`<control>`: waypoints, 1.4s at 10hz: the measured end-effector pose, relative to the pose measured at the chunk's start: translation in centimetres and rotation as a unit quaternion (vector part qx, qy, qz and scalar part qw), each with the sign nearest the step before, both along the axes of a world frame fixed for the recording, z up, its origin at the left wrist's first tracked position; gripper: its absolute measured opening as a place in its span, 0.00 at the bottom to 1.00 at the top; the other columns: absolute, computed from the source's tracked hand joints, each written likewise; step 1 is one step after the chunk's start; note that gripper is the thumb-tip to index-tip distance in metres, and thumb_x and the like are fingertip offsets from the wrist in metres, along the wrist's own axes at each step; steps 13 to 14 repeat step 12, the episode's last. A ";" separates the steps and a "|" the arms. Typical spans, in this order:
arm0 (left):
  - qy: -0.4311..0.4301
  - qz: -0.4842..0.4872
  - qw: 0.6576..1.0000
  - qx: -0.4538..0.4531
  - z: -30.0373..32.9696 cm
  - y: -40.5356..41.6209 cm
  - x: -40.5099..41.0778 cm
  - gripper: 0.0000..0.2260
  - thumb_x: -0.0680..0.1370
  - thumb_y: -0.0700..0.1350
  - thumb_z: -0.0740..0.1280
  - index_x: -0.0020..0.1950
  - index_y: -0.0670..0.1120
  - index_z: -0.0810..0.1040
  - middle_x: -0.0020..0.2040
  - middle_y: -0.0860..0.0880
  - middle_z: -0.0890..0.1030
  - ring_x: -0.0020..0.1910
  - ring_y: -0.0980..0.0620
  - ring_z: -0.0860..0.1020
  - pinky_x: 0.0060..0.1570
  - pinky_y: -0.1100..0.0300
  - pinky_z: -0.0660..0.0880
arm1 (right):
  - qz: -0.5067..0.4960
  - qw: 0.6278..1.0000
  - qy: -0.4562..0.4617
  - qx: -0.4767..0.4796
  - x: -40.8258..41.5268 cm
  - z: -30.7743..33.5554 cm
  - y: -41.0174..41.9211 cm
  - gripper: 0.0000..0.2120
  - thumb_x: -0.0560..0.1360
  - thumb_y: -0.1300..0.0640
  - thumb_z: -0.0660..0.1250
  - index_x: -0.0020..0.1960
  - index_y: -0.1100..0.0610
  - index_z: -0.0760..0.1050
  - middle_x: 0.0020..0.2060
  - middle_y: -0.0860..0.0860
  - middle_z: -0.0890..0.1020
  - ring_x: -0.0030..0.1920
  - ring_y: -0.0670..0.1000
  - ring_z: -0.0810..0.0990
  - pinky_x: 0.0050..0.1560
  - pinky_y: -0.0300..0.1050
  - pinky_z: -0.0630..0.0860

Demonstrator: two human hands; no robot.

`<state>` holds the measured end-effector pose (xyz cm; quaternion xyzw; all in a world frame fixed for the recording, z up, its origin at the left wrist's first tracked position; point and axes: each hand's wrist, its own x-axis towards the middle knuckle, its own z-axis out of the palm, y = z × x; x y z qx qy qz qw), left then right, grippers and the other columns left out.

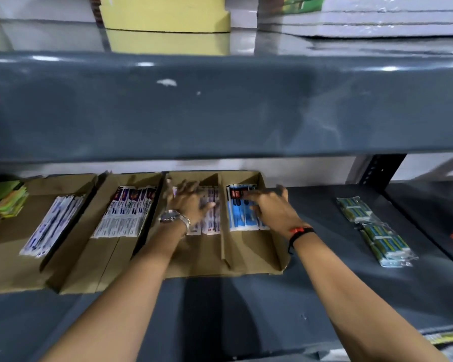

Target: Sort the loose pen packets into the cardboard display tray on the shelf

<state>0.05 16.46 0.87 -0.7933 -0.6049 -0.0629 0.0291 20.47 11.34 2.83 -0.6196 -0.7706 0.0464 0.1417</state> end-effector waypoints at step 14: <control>0.075 -0.062 0.993 -0.066 -1.6 -2.6 -3.3 0.22 0.76 0.55 0.57 0.69 0.51 0.60 0.74 0.48 0.56 0.74 0.47 0.47 0.64 0.48 0.29 | 0.065 0.988 -0.109 -0.090 -10.4 -1.0 -0.3 0.20 0.75 0.66 0.60 0.66 0.57 0.69 0.62 0.59 0.74 0.68 0.58 0.65 0.73 0.68 0.50</control>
